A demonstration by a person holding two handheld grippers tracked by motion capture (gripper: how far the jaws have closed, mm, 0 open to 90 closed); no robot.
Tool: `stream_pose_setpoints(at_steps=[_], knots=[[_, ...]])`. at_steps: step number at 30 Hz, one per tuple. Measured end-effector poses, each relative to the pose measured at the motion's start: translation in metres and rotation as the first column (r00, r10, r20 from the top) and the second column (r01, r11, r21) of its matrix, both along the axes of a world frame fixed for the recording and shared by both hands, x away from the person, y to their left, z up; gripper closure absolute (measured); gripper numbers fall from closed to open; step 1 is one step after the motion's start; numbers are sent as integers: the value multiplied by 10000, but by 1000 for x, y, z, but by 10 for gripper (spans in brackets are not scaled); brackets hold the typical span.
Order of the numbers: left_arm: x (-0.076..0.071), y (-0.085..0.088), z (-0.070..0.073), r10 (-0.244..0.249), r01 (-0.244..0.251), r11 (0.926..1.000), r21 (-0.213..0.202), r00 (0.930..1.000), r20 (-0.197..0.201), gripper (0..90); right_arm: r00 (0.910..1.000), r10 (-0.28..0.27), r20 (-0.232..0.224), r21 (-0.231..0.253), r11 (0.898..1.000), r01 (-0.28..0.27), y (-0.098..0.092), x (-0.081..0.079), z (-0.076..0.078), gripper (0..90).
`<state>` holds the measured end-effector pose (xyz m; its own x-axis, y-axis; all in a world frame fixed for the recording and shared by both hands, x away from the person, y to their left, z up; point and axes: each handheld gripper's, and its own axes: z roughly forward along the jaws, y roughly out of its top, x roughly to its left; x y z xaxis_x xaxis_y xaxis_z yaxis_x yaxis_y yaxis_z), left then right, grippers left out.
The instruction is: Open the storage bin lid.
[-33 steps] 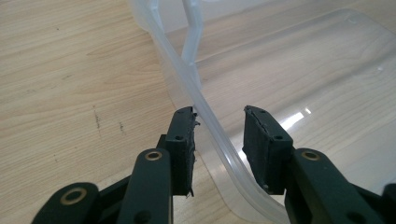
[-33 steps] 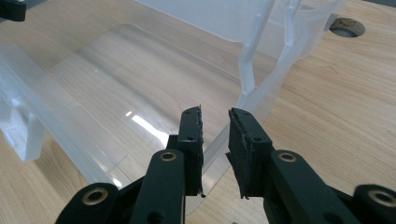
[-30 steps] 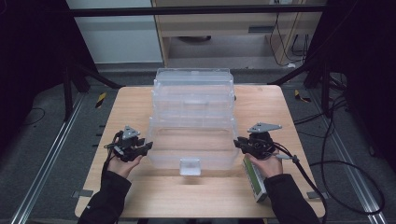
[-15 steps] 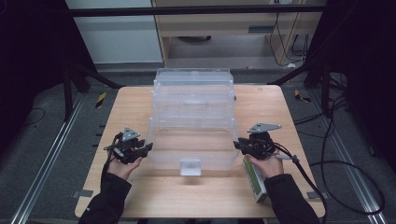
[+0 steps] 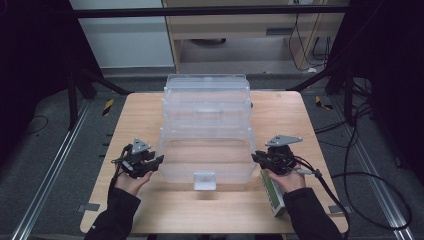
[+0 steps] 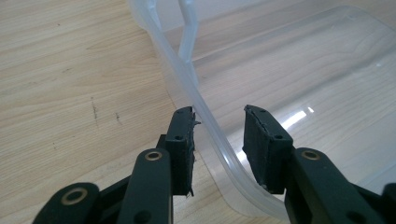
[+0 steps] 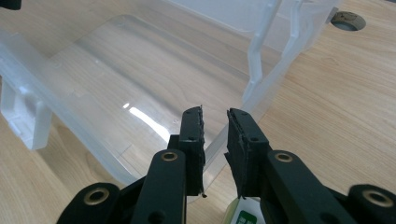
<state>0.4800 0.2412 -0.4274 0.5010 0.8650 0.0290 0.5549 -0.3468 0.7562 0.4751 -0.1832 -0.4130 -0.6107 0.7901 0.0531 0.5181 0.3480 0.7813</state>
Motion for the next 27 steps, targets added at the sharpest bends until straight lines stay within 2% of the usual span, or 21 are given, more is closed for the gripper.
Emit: stream_pose_setpoints(at_steps=[7, 10, 14, 16, 21, 27], knots=[[0, 0, 0, -52, 51, 9999, 102, 10000, 25, 631, 9999, 9, -126, 49, 10000, -9, 0, -1, 1, 747], [2, 0, 0, -1, 1, 10000, 66, 10000, 8, 643, 9995, -302, 54, 14, 9995, 302, 0, 3, 0, 662], [3, 0, 0, 7, -8, 9999, 123, 10000, 56, 651, 9986, -343, -390, 111, 9993, 348, 1, 9, -3, 625], [4, 0, 0, -35, 34, 9999, 137, 10000, 55, 653, 9982, -322, -501, 4, 9995, 323, 4, 10, -6, 604], [6, 1, -1, -93, 92, 9999, 142, 9999, 87, 656, 9969, -425, -668, 121, 9990, 434, 4, 10, -6, 614], [6, 1, -1, -127, 125, 9997, 188, 9999, 87, 658, 9961, -626, -623, 113, 9979, 634, 6, 7, -6, 629]])
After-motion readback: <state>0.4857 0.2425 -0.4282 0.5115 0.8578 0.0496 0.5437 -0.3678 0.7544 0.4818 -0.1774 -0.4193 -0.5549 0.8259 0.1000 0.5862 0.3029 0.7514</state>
